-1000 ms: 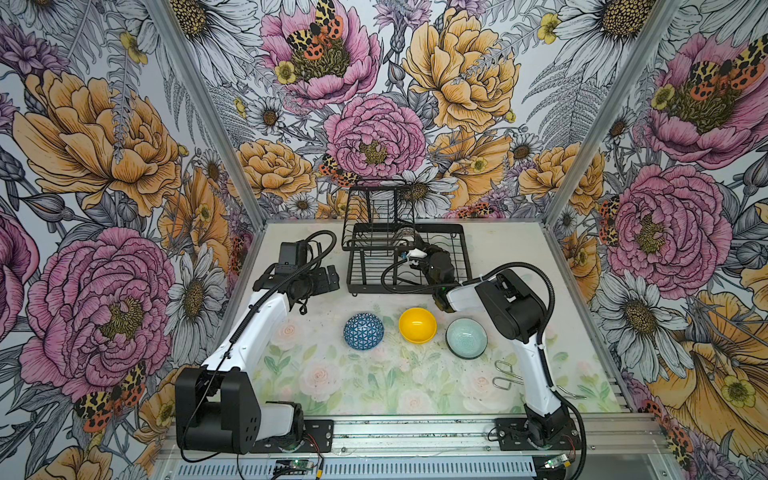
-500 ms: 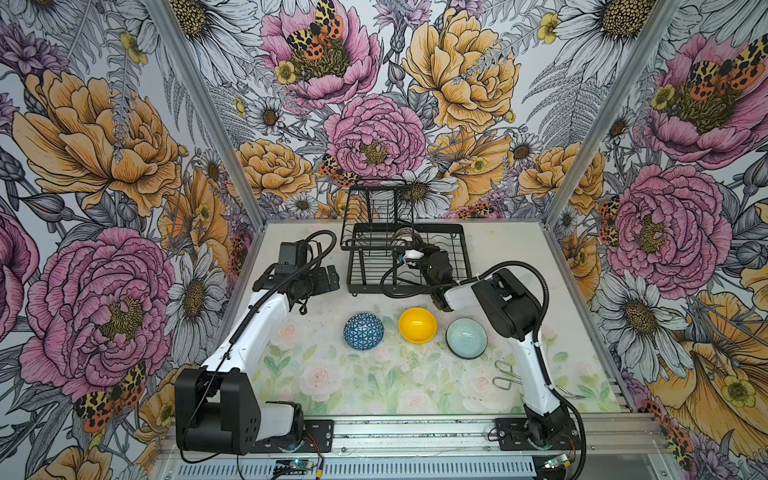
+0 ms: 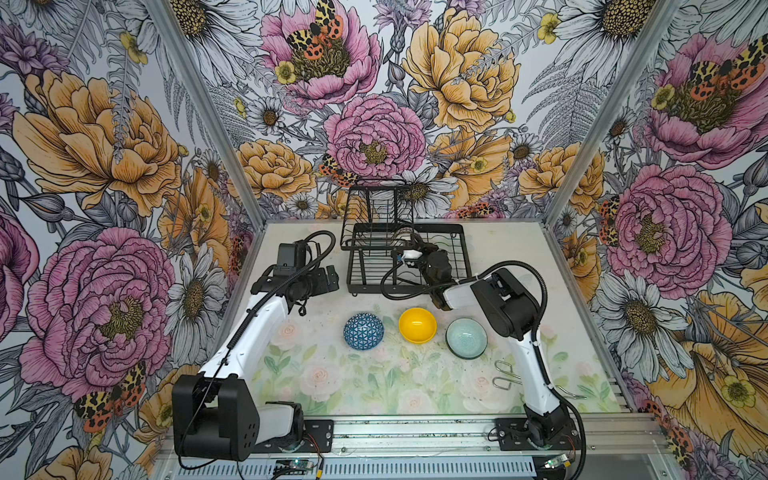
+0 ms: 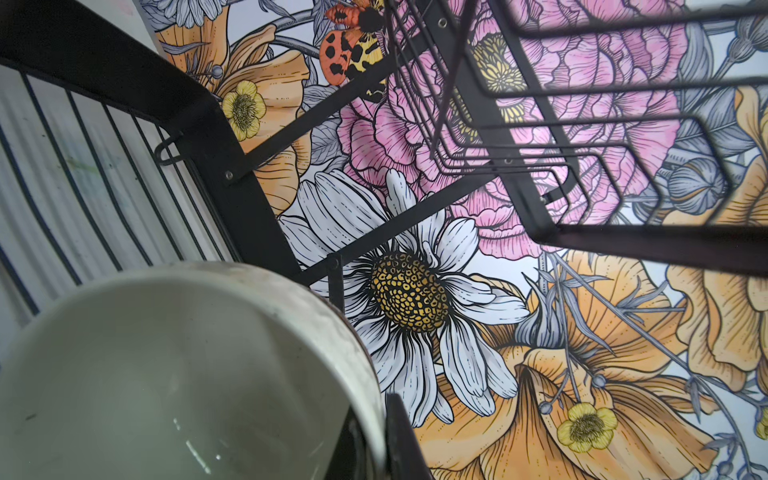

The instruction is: Load the bowls into the dish rack

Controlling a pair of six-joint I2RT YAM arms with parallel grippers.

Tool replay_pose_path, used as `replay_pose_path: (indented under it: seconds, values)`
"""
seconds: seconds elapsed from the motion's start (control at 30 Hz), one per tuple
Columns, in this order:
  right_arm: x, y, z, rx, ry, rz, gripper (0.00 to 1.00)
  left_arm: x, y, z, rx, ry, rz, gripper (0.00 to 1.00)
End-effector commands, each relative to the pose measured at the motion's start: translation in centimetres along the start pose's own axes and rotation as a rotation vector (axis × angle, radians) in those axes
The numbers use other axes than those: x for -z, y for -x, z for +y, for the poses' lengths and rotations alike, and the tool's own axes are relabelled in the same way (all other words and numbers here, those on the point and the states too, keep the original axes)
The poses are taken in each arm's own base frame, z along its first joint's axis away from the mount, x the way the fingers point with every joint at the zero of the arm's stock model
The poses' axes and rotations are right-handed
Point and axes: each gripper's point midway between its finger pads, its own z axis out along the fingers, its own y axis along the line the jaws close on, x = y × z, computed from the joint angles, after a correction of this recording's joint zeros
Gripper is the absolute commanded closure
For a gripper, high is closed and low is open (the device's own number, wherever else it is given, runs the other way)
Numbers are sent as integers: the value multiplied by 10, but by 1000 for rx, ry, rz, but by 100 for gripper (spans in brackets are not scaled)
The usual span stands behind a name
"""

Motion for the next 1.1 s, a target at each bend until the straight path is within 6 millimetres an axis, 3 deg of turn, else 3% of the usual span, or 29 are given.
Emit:
replay_pose_path:
  seconds: [0.0,0.23,0.7,1.07]
  values:
    - [-9,17,-24,-2,-94,-40,100,4,2,-2,-13,-13,-22,1]
    - [-11,17,-31,16,-112,-41,100,2,3,-3,-13,-18,-21,1]
    - [3,3,0,42,-29,-39,100,4,3,-1,-10,-15,-26,1]
    - [9,7,2,26,-7,-60,100,1,4,-1,-8,-15,-20,1]
